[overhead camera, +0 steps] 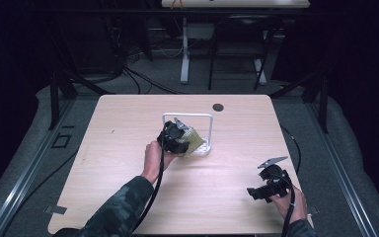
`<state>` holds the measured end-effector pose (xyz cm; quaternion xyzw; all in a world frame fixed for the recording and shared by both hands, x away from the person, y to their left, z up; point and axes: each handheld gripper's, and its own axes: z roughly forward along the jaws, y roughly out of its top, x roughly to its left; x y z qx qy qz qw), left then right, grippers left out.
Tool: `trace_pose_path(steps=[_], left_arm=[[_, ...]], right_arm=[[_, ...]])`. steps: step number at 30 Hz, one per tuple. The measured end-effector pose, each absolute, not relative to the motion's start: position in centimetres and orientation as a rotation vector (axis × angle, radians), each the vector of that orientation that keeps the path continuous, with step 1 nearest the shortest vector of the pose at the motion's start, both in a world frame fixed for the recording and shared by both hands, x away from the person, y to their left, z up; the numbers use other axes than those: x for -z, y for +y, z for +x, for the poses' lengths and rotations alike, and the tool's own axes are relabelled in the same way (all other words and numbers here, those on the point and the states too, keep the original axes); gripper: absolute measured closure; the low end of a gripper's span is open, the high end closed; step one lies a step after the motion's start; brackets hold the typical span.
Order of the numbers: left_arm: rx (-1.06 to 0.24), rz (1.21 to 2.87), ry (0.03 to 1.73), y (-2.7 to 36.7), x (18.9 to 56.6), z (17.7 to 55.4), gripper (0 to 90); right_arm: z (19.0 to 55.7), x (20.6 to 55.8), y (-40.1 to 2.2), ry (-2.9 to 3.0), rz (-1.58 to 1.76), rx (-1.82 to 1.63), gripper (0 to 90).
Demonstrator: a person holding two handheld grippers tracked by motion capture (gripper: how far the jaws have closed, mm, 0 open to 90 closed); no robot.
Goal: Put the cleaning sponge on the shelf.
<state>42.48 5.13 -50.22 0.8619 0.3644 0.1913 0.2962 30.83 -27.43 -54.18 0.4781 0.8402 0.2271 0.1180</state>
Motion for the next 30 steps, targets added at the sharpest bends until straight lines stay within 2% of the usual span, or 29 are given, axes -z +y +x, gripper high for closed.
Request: trace_pose_path(steps=[12,30], left_arm=[[-0.552,2.303,1.002,4.7,51.2,43.5,53.8],[-0.532,2.306,1.053,3.7,51.6,44.8,54.1]], right_arm=[[30.8,54.2,-27.5,2.463,1.399,-0.655,5.3],[30.8,54.2,-27.5,2.460,1.400,-0.669,5.3]])
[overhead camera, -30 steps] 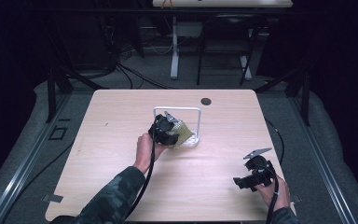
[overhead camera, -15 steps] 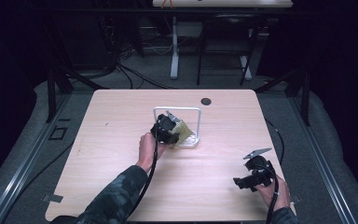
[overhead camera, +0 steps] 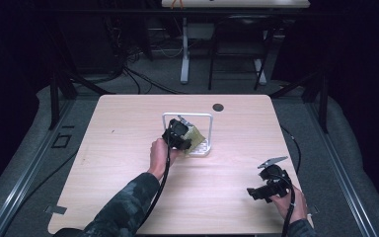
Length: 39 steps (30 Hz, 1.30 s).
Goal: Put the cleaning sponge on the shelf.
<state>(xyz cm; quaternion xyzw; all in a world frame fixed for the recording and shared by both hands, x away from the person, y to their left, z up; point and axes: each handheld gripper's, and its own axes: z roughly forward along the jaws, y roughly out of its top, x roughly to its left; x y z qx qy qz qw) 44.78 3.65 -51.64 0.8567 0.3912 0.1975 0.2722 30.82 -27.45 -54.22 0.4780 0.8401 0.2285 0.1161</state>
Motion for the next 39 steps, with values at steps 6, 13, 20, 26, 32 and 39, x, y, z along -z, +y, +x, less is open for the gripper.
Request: trace_pose_path(steps=[6,13,20,26,32,39], left_arm=[[-0.522,2.325,1.069,3.5,52.2,45.2,53.0],[-0.535,2.331,1.065,3.4,52.5,45.0,50.4],[-0.540,2.316,1.071,3.5,52.7,45.0,49.3],[-0.537,2.306,1.079,3.6,52.9,45.0,47.4],[-0.533,2.300,1.085,3.5,53.1,44.9,45.7],[-0.547,2.288,1.104,3.4,53.1,44.9,40.1]], right_arm=[[30.8,54.2,-27.5,2.460,1.401,-0.670,5.4],[30.8,54.2,-27.5,2.459,1.395,-0.670,5.4],[30.8,54.1,-27.4,2.464,1.395,-0.664,5.4],[30.8,54.2,-27.5,2.469,1.396,-0.657,5.4],[30.8,54.4,-27.5,2.463,1.402,-0.666,5.4],[30.8,54.5,-27.6,2.470,1.410,-0.676,5.5]])
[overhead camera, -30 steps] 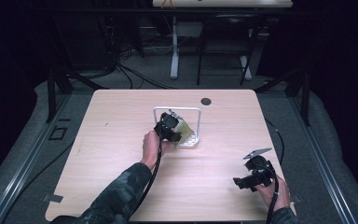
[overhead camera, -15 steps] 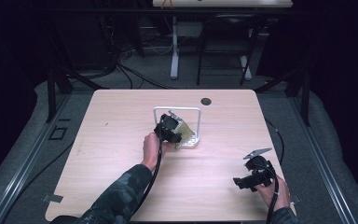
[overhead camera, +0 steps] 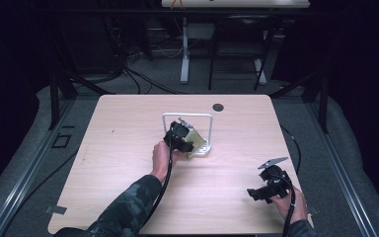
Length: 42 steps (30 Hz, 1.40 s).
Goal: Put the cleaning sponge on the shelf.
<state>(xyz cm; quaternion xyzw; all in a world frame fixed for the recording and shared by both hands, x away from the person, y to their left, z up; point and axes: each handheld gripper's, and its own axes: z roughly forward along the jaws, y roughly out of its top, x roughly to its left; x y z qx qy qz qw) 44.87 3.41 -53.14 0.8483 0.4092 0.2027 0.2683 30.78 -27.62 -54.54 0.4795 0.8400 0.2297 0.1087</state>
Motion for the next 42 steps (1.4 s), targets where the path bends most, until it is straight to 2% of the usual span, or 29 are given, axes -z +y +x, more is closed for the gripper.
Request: trace_pose_path(steps=[6,10,18,28,35,42], left_arm=[[-0.537,2.271,1.121,3.4,53.3,44.7,31.5],[-0.540,2.272,1.102,3.2,53.1,44.5,32.9],[-0.533,2.276,1.092,3.0,52.9,44.3,27.2],[-0.495,2.291,0.991,2.8,51.4,42.9,21.0],[-0.461,2.305,0.926,3.6,50.0,41.5,15.2],[-0.443,2.304,0.893,5.2,48.9,40.1,14.3]], right_arm=[[30.9,54.5,-27.6,2.484,1.394,-0.665,5.6],[30.9,54.6,-27.5,2.483,1.397,-0.673,5.8],[30.9,54.3,-27.4,2.486,1.389,-0.664,5.8],[30.7,54.1,-27.4,2.475,1.390,-0.670,5.8],[30.7,54.1,-27.3,2.468,1.388,-0.676,5.8],[30.6,54.0,-27.2,2.468,1.386,-0.679,5.8]])
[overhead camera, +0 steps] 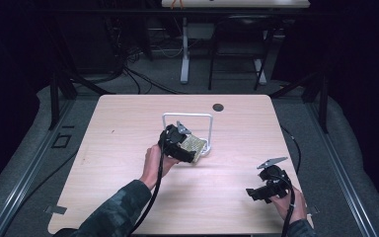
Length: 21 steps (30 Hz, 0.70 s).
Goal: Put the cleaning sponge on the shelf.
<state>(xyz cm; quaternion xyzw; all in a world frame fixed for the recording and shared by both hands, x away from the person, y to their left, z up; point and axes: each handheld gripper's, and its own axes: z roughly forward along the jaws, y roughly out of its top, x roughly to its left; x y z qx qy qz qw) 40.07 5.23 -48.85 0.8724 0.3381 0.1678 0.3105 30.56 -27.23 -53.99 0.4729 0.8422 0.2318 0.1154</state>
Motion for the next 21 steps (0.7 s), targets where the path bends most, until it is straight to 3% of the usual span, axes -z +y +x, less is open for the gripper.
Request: trace_pose_path(steps=[21], left_arm=[[-0.420,2.300,0.946,11.6,48.1,36.6,5.9]], right_arm=[[30.4,53.8,-27.1,2.458,1.378,-0.657,6.4]])
